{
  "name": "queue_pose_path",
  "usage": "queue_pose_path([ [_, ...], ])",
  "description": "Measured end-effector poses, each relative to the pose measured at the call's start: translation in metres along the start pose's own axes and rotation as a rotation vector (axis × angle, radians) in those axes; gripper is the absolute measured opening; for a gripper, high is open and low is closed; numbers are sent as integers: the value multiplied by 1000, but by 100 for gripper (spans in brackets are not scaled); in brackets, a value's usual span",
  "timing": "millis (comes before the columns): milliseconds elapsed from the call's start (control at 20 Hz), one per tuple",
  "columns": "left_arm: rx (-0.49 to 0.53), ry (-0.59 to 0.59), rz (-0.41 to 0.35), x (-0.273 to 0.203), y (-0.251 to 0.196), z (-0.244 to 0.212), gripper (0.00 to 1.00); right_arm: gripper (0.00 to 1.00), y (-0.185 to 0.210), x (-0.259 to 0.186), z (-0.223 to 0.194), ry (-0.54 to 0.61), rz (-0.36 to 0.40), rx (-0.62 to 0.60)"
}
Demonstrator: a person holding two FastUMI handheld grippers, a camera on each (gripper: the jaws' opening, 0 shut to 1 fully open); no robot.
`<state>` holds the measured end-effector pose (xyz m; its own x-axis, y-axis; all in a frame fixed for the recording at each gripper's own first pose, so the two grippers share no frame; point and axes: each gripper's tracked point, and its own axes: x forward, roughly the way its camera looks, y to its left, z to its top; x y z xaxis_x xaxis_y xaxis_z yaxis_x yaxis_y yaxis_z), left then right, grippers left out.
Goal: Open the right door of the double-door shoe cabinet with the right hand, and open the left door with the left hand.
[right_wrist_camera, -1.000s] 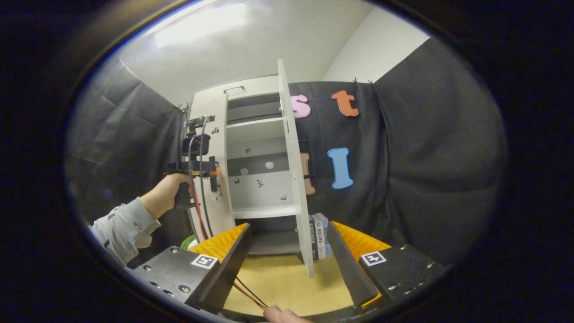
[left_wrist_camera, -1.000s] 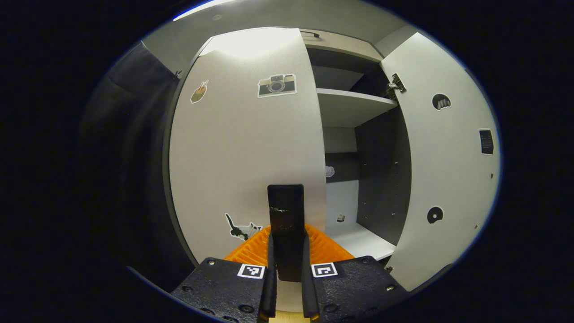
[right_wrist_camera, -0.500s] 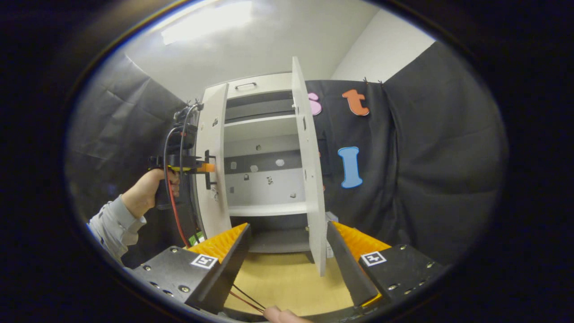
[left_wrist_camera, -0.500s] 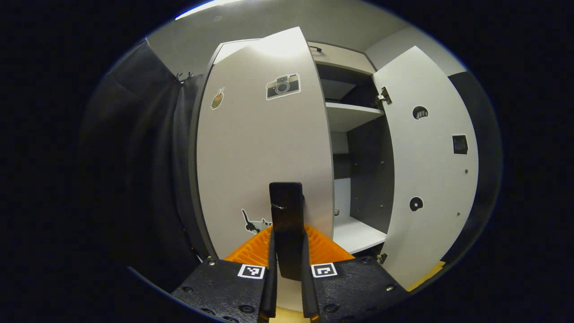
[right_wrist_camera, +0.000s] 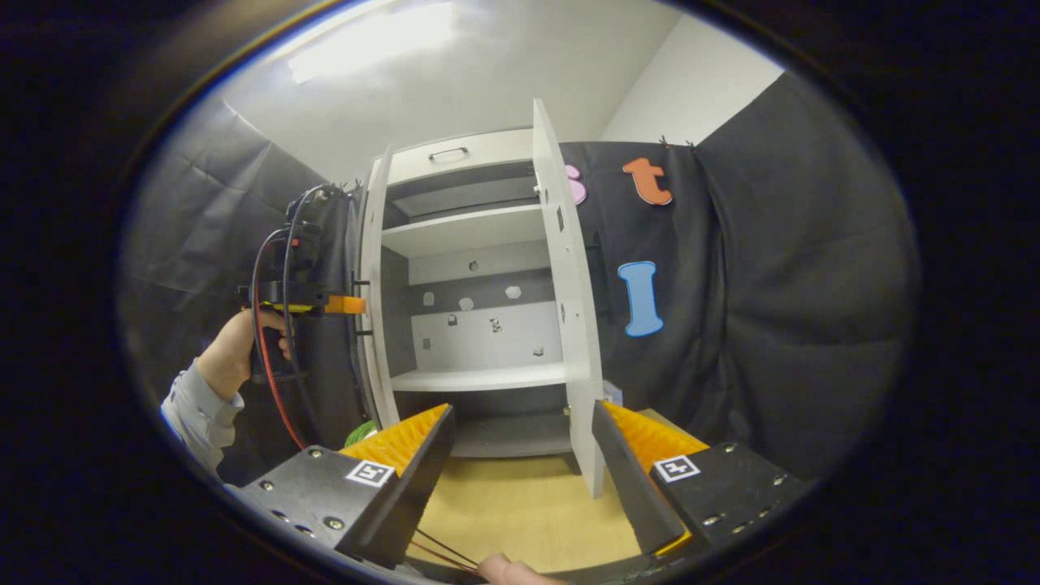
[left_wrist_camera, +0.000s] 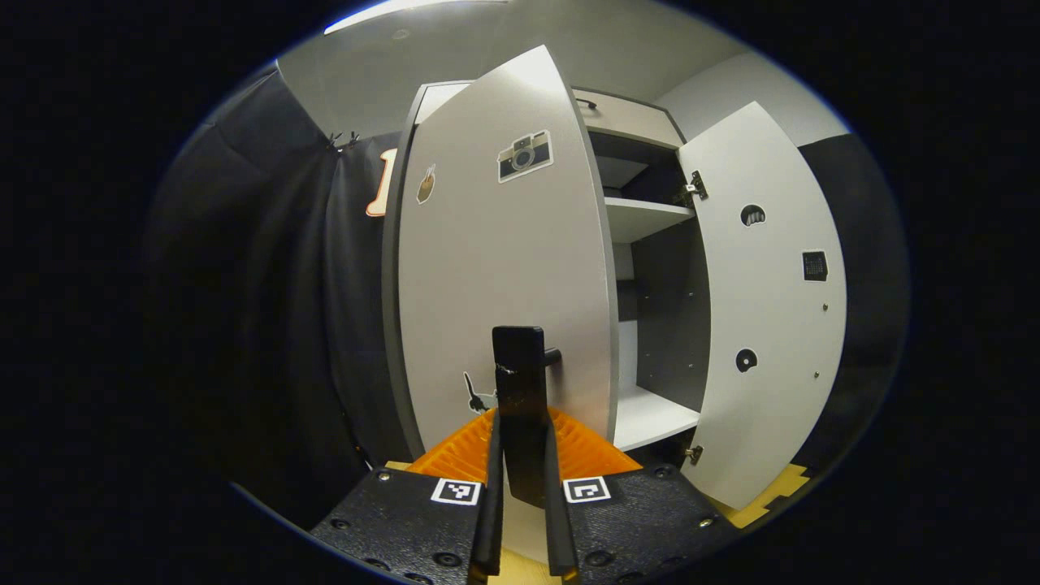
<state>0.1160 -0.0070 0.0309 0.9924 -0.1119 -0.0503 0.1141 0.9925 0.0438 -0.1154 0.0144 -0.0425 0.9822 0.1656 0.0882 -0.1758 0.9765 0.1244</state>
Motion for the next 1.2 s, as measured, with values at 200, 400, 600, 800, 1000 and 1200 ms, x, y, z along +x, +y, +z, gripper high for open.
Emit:
queue_pose_path([
  [200, 4, -3, 13, -10, 11, 1, 18, 100, 6, 2, -1, -2, 9, 0],
  [400, 2, -9, 35, -21, 29, 1, 16, 100, 11, -1, -6, 7, 23, -14],
  [600, -9, -12, 52, -31, 47, 1, 14, 97, 16, 2, -8, 6, 31, -6],
  [800, 12, -14, 95, -39, 70, 1, 10, 100, 25, 4, -10, 11, 37, -4],
  [1000, 21, -2, 133, -46, 101, 0, 4, 100, 32, 7, -15, 18, 41, -12],
  [1200, 2, 9, 167, -48, 137, -2, 0, 97, 40, 12, -19, 27, 43, -15],
])
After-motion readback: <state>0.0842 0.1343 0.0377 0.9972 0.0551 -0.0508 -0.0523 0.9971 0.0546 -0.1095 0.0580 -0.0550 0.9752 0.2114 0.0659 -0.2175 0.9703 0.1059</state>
